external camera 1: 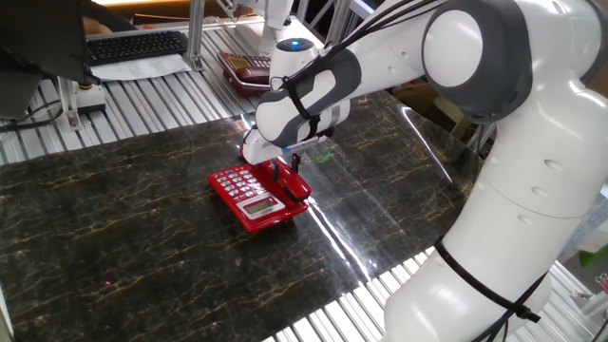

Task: Place the handset of the telephone on the corresponding phone cradle

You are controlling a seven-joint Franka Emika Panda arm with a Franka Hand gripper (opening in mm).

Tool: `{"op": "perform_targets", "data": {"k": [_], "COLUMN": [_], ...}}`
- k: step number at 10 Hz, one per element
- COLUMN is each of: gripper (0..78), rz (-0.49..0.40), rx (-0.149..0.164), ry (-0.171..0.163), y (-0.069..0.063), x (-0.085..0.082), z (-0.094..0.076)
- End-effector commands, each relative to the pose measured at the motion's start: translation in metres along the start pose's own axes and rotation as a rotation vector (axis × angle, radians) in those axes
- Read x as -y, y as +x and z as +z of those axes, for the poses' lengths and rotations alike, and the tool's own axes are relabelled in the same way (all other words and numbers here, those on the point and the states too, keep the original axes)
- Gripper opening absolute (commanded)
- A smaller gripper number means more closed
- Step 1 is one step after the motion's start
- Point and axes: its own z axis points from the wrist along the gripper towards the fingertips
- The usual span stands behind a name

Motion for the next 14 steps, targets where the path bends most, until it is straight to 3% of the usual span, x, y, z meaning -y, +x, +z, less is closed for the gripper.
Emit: {"op": "perform_targets", "data": {"k": [1, 4, 14], "gripper": [1.1, 1.1, 1.1], "rz": [0.018, 0.028, 0.035], "rx": [-0.003, -0.008, -0.012], "ry": [-0.019, -0.054, -0.05], "y": [-0.0014, -0.0035, -0.0056], "x": [0.0003, 0.0, -0.0013], "z": [-0.0014, -0.0022, 0.0004]}}
